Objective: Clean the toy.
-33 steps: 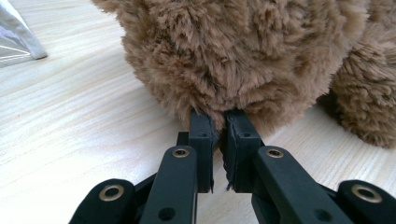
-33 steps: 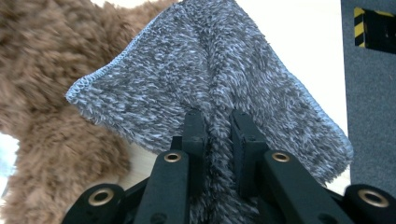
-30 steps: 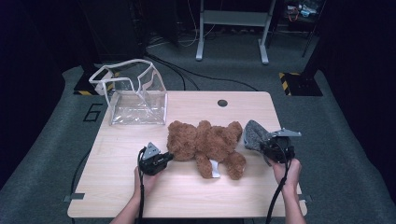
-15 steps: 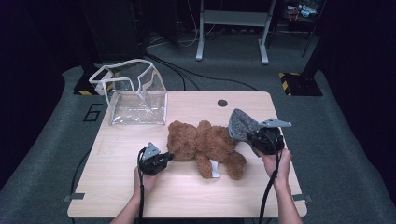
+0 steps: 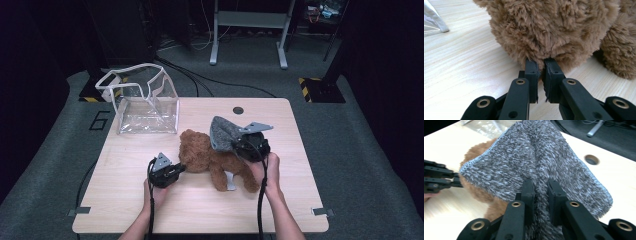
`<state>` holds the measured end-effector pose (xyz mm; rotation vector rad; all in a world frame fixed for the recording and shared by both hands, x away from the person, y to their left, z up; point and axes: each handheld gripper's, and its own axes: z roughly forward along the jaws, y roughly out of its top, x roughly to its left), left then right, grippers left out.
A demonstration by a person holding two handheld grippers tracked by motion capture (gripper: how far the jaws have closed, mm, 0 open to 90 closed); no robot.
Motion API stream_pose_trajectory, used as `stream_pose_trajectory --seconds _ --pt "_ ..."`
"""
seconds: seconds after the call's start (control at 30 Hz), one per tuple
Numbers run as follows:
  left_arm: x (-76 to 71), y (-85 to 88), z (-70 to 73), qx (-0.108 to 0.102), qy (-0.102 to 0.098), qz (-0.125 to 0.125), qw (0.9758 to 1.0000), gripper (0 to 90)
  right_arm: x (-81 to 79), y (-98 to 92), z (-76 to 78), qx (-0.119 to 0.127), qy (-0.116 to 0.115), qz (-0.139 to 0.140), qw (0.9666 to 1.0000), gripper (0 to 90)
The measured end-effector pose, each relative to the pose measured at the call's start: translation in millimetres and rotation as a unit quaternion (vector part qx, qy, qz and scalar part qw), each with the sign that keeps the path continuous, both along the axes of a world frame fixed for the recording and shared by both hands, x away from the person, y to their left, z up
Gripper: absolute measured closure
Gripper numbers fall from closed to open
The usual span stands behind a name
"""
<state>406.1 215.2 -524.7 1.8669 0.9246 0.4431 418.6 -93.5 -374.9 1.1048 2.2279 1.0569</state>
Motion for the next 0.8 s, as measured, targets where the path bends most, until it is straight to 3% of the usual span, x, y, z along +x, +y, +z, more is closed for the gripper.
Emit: stream_pose_trajectory --seconds 0.33,0.6,0.8 --pt "-0.7 0.1 0.0 0.001 -0.004 0.0 1.0 82.1 7.6 36.1 -13.0 -0.01 0.015 0.032 0.9993 77.5" --pt "-0.4 0.8 0.5 -0.001 0.005 -0.004 1.0 82.1 14.0 59.4 -27.4 0.0 0.038 0.029 0.9989 77.5" --pt "0.4 1.0 0.4 0.0 0.006 -0.006 1.0 82.1 12.8 67.8 -33.7 -0.003 0.041 0.04 0.9984 77.5"
